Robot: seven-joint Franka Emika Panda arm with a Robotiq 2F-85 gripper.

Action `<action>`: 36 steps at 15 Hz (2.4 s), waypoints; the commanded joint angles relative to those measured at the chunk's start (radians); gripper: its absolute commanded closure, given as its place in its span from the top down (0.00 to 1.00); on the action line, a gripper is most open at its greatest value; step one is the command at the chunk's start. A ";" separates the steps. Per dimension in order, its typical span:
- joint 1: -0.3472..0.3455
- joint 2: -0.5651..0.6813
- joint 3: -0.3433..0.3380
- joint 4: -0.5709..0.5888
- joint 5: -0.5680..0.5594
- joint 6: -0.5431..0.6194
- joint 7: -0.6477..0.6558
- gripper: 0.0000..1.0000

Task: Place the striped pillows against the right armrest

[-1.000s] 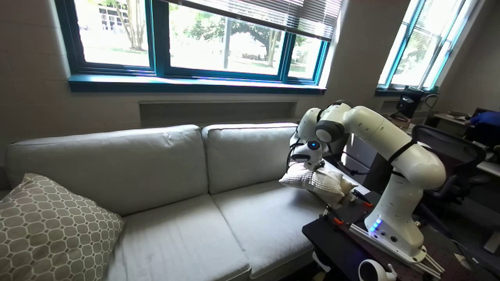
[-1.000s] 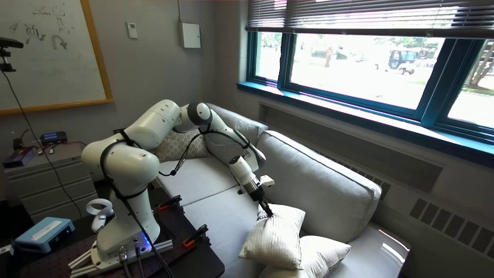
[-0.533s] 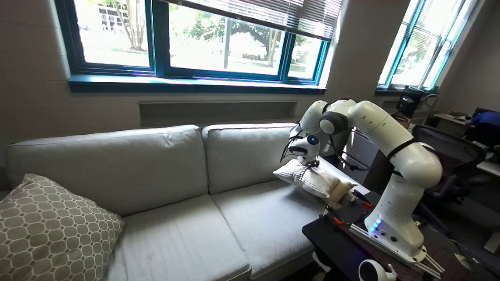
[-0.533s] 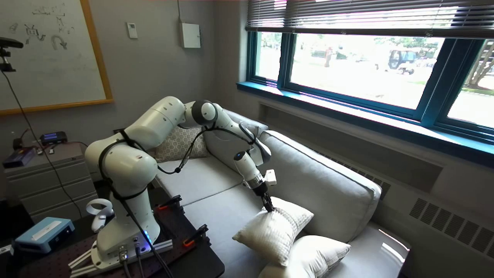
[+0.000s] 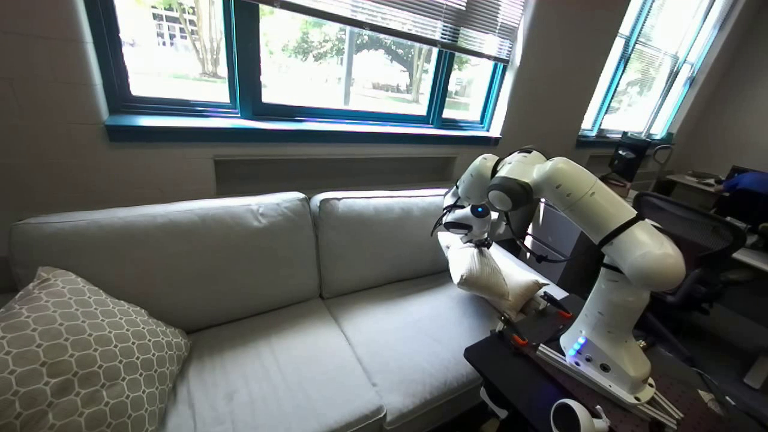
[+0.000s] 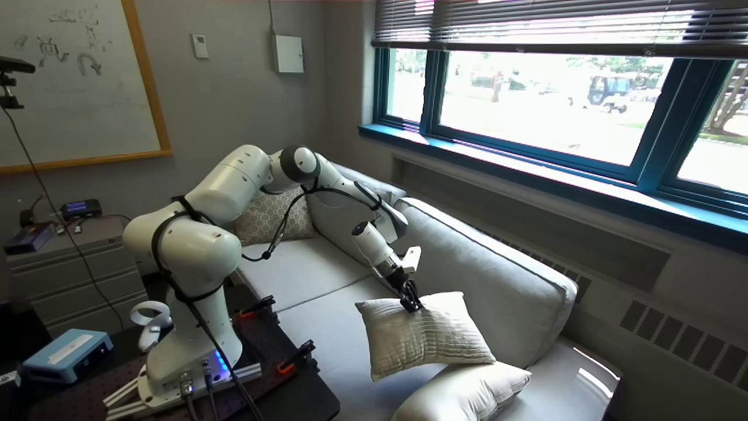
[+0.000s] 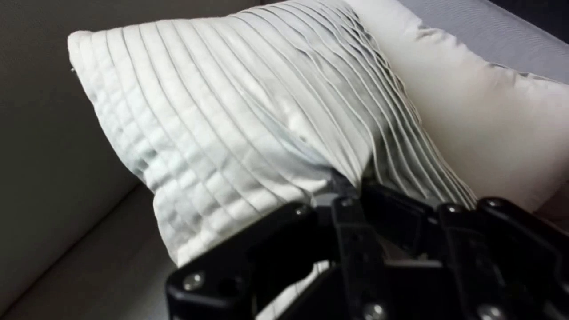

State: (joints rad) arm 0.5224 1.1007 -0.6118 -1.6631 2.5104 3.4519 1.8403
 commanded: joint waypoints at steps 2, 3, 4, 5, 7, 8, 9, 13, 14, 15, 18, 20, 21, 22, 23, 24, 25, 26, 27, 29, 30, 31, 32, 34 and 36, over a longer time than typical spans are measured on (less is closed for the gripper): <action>0.111 0.033 -0.152 -0.101 0.106 0.010 0.000 0.02; 0.133 0.054 -0.186 -0.127 0.135 0.012 -0.011 0.02; 0.156 0.078 -0.221 -0.156 0.163 0.009 -0.021 0.02; 0.157 0.083 -0.219 -0.194 0.082 0.009 0.060 0.02; 0.170 0.112 -0.250 -0.246 0.064 0.011 0.068 0.02; 0.171 0.127 -0.261 -0.269 0.059 0.012 0.065 0.02; 0.183 0.153 -0.293 -0.277 0.141 0.012 -0.022 0.02; 0.172 0.216 -0.308 -0.355 0.051 0.013 0.024 0.02; 0.169 0.231 -0.313 -0.366 0.049 0.014 0.010 0.02; 0.170 0.254 -0.337 -0.362 0.136 0.013 -0.093 0.02; 0.144 0.256 -0.316 -0.388 0.043 0.016 -0.057 0.02; 0.154 0.283 -0.340 -0.384 0.124 0.016 -0.154 0.02; 0.151 0.276 -0.325 -0.399 0.048 0.016 -0.088 0.02; 0.163 0.294 -0.348 -0.389 0.129 0.016 -0.175 0.02; 0.170 0.300 -0.354 -0.394 0.135 0.013 -0.181 0.02; 0.167 0.291 -0.341 -0.406 0.060 0.013 -0.117 0.02; 0.175 0.290 -0.344 -0.406 0.051 0.013 -0.123 0.02; 0.187 0.302 -0.362 -0.394 0.114 0.013 -0.200 0.02; 0.195 0.305 -0.366 -0.393 0.115 0.013 -0.207 0.02; 0.211 0.289 -0.353 -0.397 0.039 0.013 -0.170 0.02; 0.222 0.287 -0.354 -0.392 0.026 0.016 -0.177 0.02; 0.234 0.285 -0.352 -0.387 0.008 0.016 -0.180 0.02; 0.246 0.278 -0.350 -0.381 -0.009 0.017 -0.183 0.02; 0.277 0.290 -0.365 -0.359 0.023 0.018 -0.244 0.02; 0.304 0.302 -0.372 -0.346 0.030 0.018 -0.262 0.02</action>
State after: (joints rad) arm 0.7903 1.3938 -0.9494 -2.0292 2.5100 3.4512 1.6398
